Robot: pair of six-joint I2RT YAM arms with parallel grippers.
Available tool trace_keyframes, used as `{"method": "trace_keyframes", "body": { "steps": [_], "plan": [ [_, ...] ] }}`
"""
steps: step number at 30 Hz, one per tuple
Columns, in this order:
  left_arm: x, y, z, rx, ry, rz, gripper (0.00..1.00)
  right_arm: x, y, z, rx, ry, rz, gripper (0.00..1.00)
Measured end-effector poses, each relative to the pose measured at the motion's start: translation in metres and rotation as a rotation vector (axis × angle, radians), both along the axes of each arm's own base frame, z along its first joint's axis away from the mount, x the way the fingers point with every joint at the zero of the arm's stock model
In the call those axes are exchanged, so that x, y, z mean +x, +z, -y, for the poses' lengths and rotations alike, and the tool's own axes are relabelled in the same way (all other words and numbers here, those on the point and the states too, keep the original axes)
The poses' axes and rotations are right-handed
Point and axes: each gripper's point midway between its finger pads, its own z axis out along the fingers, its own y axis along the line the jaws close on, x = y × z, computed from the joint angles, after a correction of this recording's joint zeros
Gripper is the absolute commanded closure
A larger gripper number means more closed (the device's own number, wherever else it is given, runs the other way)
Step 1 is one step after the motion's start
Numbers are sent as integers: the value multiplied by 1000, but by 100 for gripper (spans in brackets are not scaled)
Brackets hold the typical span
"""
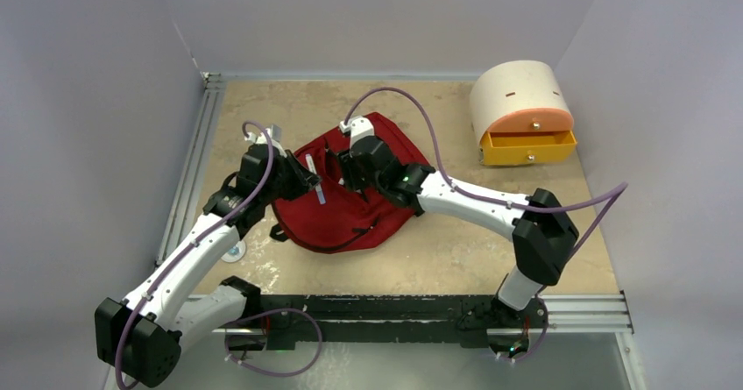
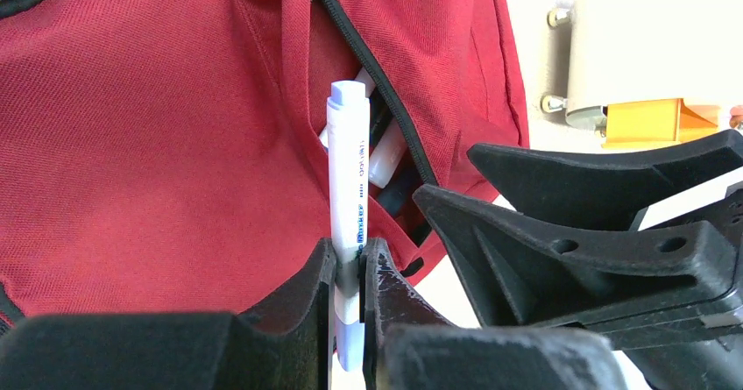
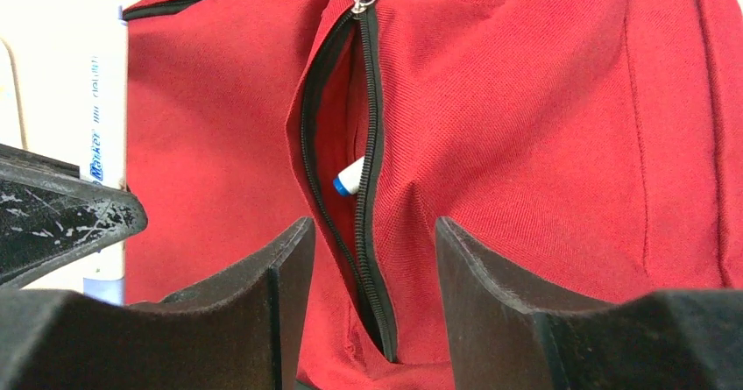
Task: Pack the student bag
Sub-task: Place the stationery in the student bag.
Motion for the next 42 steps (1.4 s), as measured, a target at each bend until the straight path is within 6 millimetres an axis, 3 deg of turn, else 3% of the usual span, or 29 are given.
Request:
{"method": "trace_keyframes", "body": {
  "steps": [8, 17, 23, 28, 31, 42],
  "plan": [
    [-1, -1, 0, 2, 0, -4, 100, -1, -11, -8, -92, -16, 37, 49],
    [-2, -1, 1, -1, -7, -9, 100, 4, -28, -1, -163, -75, 28, 60],
    [-3, -2, 3, -7, -20, -13, 100, 10, -25, 7, -159, -152, 41, 74],
    [-2, 1, 9, -27, -41, -3, 100, 12, -26, 13, -166, -193, 43, 94],
    [0, 3, 15, -48, -68, 3, 100, 12, -26, 14, -164, -202, 42, 100],
    [4, -12, 38, -100, -166, -40, 100, 12, -13, 14, -109, -228, 41, 100]
  ]
}}
